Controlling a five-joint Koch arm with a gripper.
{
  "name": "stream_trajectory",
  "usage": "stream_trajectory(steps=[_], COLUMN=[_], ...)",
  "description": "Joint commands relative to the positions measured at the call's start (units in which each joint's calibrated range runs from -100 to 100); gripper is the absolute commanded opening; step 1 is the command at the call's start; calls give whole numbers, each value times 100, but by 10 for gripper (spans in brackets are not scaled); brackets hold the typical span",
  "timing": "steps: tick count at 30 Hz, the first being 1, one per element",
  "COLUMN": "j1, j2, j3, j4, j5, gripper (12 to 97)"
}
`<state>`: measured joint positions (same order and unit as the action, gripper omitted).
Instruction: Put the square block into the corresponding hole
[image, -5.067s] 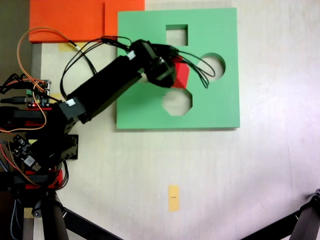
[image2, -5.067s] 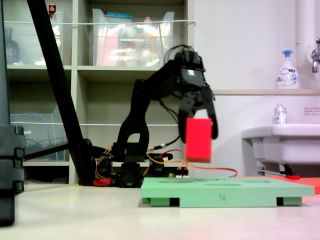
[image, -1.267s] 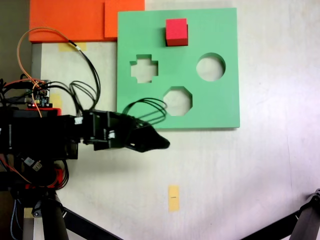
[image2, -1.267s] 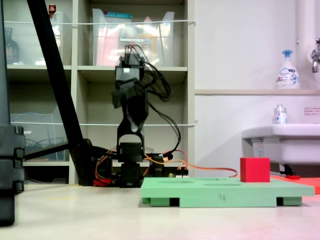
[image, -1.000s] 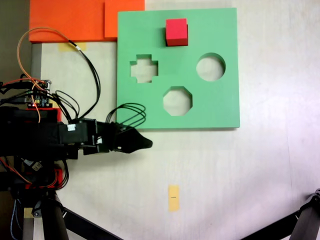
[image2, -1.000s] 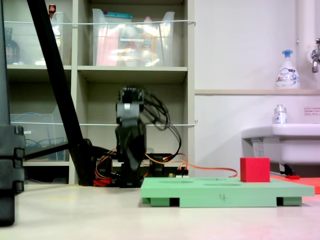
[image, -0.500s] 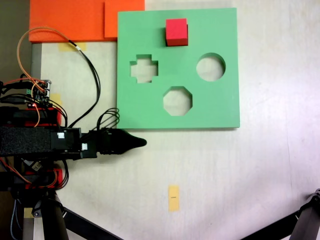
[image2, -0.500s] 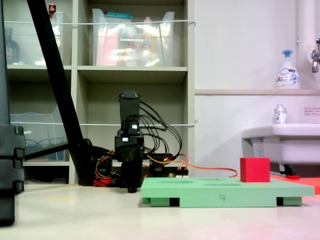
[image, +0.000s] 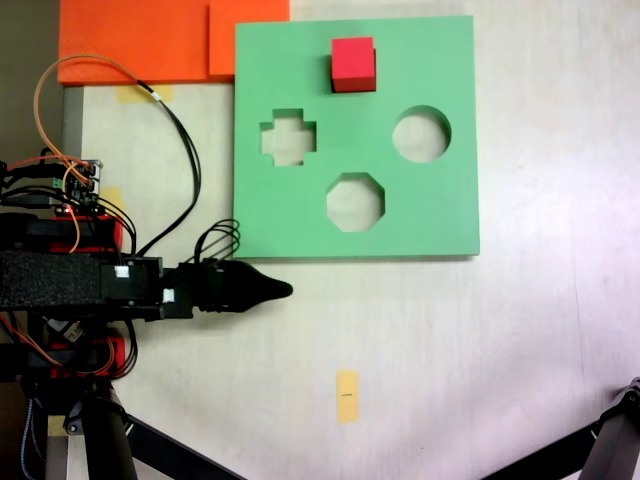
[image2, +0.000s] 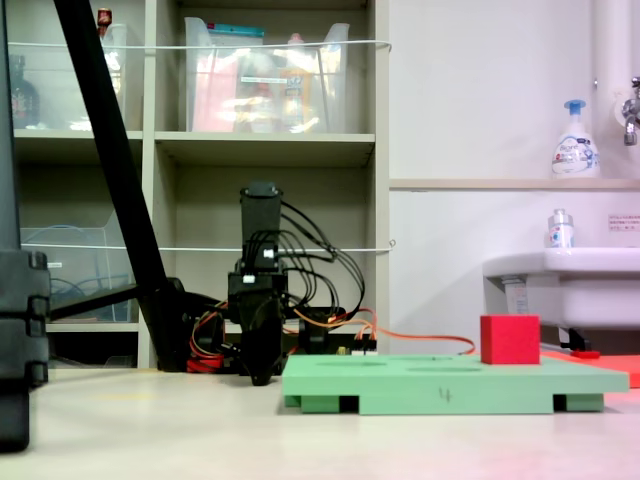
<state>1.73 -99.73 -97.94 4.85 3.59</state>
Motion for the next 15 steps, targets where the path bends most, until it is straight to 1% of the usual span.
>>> stream_trajectory(steps=[1, 15], j1=[-59, -147], j2=[-27, -27], j3=[-206, -206], j4=[-383, -326], j5=[-15, -20], gripper=[490, 491])
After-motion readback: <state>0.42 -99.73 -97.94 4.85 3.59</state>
